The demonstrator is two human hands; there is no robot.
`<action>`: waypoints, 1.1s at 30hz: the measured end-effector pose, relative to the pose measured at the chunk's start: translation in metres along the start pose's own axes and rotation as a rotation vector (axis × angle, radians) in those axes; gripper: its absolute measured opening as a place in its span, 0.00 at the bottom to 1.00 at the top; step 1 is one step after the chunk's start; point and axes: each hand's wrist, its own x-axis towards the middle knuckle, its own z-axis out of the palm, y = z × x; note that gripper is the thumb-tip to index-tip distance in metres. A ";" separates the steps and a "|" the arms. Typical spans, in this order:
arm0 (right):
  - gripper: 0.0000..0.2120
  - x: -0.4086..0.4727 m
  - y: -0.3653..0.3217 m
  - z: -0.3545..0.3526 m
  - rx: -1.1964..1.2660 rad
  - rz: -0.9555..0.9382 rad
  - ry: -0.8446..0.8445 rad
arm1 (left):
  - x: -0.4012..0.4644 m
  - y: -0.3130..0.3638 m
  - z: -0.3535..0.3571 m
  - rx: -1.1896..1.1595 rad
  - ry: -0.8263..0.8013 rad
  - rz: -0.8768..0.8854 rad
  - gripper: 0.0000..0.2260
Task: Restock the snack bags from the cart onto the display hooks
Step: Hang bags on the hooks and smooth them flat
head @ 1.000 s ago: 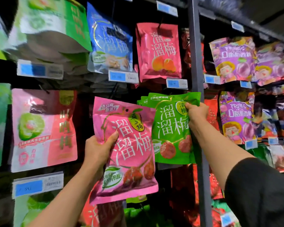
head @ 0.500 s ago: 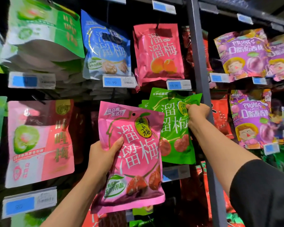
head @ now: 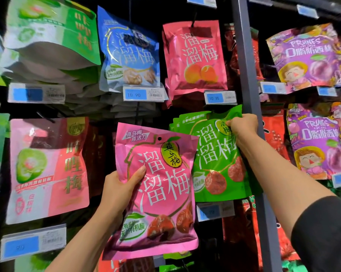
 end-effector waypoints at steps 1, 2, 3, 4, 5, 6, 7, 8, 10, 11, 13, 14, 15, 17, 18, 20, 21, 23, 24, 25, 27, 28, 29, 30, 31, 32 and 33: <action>0.04 -0.002 -0.001 0.001 -0.024 -0.026 0.000 | 0.001 -0.002 0.000 -0.003 0.005 -0.008 0.05; 0.02 -0.006 -0.003 0.002 -0.053 -0.056 0.001 | 0.003 -0.003 0.001 -0.001 0.008 -0.014 0.06; 0.03 -0.012 -0.004 0.002 -0.101 -0.080 0.007 | 0.004 -0.005 0.001 0.000 0.009 -0.017 0.07; 0.05 -0.017 -0.005 0.003 -0.164 -0.105 0.019 | 0.005 -0.006 0.002 0.001 0.008 -0.017 0.07; 0.07 -0.022 -0.006 0.005 -0.226 -0.122 0.033 | 0.005 -0.008 0.003 0.003 0.005 -0.020 0.08; 0.09 -0.027 -0.006 0.006 -0.289 -0.138 0.043 | 0.005 -0.009 0.004 0.006 0.003 -0.026 0.08; 0.14 -0.035 -0.007 0.006 -0.358 -0.164 0.061 | 0.005 -0.010 0.005 0.009 0.004 -0.031 0.08; 0.20 -0.043 -0.004 0.006 -0.435 -0.232 0.089 | 0.004 -0.012 0.004 0.011 0.006 -0.035 0.07; 0.34 -0.060 0.012 0.005 -0.636 -0.544 0.161 | 0.004 -0.015 0.002 0.010 0.018 -0.042 0.07; 0.37 -0.070 0.026 0.006 -0.745 -0.747 0.178 | 0.003 -0.016 0.000 0.011 0.023 -0.044 0.07; 0.38 -0.091 0.060 0.007 -0.934 -0.996 0.092 | 0.003 -0.018 -0.005 0.020 0.035 -0.045 0.06; 0.40 -0.098 0.074 0.008 -1.023 -0.990 -0.003 | 0.003 -0.019 -0.007 0.028 0.043 -0.048 0.06; 0.43 -0.100 0.084 0.009 -1.092 -0.912 -0.099 | 0.003 -0.020 -0.009 0.034 0.049 -0.053 0.05; 0.45 -0.090 0.090 0.013 -1.174 -0.758 -0.262 | 0.003 -0.021 -0.010 0.042 0.051 -0.056 0.05; 0.46 -0.081 0.090 0.016 -1.205 -0.729 -0.343 | 0.004 -0.021 -0.009 0.050 0.047 -0.053 0.05; 0.48 -0.065 0.089 0.017 -1.231 -0.695 -0.483 | 0.004 -0.022 -0.006 0.059 0.043 -0.052 0.04; 0.49 -0.057 0.092 0.018 -1.225 -0.692 -0.520 | 0.004 -0.022 -0.005 0.064 0.044 -0.052 0.04; 0.50 -0.047 0.099 0.018 -1.216 -0.711 -0.567 | 0.003 -0.022 -0.004 0.078 0.052 -0.053 0.04; 0.51 -0.044 0.103 0.017 -1.218 -0.719 -0.588 | 0.003 -0.022 -0.004 0.090 0.055 -0.059 0.04; 0.51 -0.040 0.106 0.017 -1.227 -0.723 -0.602 | 0.002 -0.022 -0.005 0.102 0.057 -0.063 0.04; 0.47 -0.040 0.107 0.018 -1.230 -0.741 -0.578 | 0.001 -0.020 -0.007 0.113 0.060 -0.066 0.04; 0.42 -0.044 0.106 0.020 -1.178 -0.773 -0.515 | 0.000 -0.018 -0.008 0.109 0.063 -0.072 0.04; 0.36 -0.050 0.103 0.023 -1.039 -0.814 -0.420 | -0.001 -0.016 -0.008 0.094 0.065 -0.079 0.04; 0.33 -0.057 0.098 0.027 -0.813 -0.833 -0.317 | -0.002 -0.014 -0.008 0.070 0.064 -0.084 0.04; 0.31 -0.065 0.092 0.033 -0.535 -0.799 -0.232 | -0.004 -0.011 -0.008 0.040 0.061 -0.092 0.04; 0.28 -0.074 0.080 0.037 -0.243 -0.670 -0.238 | -0.005 -0.009 -0.007 0.017 0.056 -0.098 0.04; 0.23 -0.084 0.065 0.039 0.015 -0.478 -0.340 | -0.006 -0.007 -0.007 0.003 0.052 -0.105 0.04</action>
